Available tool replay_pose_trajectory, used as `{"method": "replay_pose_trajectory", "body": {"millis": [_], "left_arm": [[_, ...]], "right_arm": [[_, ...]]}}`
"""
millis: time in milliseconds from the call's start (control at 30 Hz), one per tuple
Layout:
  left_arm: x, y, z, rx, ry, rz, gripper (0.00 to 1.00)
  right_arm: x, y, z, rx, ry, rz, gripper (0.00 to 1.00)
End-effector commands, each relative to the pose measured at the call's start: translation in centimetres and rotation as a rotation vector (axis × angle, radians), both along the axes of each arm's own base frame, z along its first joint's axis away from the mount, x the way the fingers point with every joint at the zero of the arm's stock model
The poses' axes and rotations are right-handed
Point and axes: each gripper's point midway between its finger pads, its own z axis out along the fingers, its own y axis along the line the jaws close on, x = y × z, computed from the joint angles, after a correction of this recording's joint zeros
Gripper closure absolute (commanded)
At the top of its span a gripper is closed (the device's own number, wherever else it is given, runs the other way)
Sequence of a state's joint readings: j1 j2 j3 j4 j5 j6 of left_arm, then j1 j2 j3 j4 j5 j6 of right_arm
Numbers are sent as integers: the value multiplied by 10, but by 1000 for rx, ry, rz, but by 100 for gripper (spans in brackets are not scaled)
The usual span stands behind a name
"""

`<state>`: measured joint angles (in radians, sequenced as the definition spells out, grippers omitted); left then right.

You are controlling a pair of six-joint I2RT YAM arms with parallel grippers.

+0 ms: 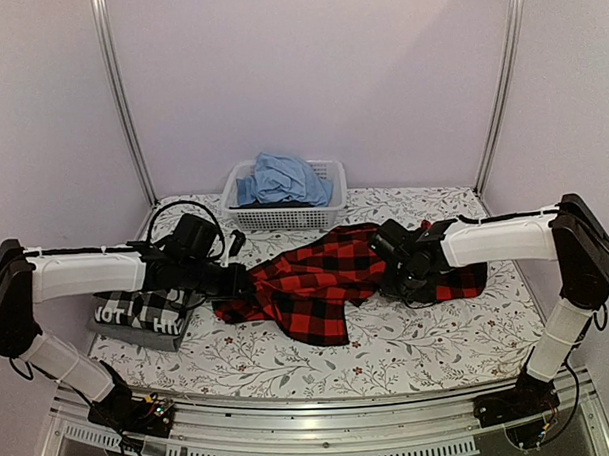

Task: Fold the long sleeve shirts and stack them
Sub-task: Flatten out the crumpled shirt at the center of the board.

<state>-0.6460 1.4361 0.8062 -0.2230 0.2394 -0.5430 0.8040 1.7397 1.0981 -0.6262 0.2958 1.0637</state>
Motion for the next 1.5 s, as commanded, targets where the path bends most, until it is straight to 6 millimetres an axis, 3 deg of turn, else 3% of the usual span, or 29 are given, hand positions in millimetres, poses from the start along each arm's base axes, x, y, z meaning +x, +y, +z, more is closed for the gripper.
{"method": "replay_pose_trajectory", "body": {"millis": [0, 133, 167, 233, 300, 467, 667, 800, 967, 1033, 1133, 1267, 1467], "left_arm": [[-1, -2, 8, -4, -10, -17, 100], [0, -4, 14, -7, -11, -20, 100], [1, -4, 16, -9, -14, -20, 100], [3, -5, 20, -11, -20, -17, 100], [5, -5, 21, -10, -24, -10, 100], [11, -8, 26, -12, -31, -4, 100], [14, -5, 26, 11, -41, 8, 100], [14, -4, 25, 19, -46, 7, 100], [12, -3, 24, 22, -43, 4, 100], [12, -3, 26, 21, -43, -2, 100], [9, -3, 33, 26, -45, -24, 100], [2, -2, 48, 32, -51, -66, 100], [-12, -2, 66, 14, -26, -117, 100]], "right_arm": [[2, -12, 27, -32, -55, -6, 100], [-1, -22, 41, -35, -71, 4, 100], [-2, -23, 41, -32, -75, 9, 96], [-2, -20, 44, -1, -91, 16, 68], [3, -8, 47, 51, -109, 35, 57], [18, 15, 38, 106, -121, 42, 54], [19, 17, 3, 102, -62, 40, 62], [24, 13, 1, 99, -96, 14, 67], [27, 9, 3, 75, -107, 15, 95], [23, 2, 7, 47, -97, 22, 100], [20, -13, 37, -14, -118, 43, 100], [15, -47, 98, -78, -150, 71, 100], [-5, -93, 168, -127, -167, 94, 100]]}}
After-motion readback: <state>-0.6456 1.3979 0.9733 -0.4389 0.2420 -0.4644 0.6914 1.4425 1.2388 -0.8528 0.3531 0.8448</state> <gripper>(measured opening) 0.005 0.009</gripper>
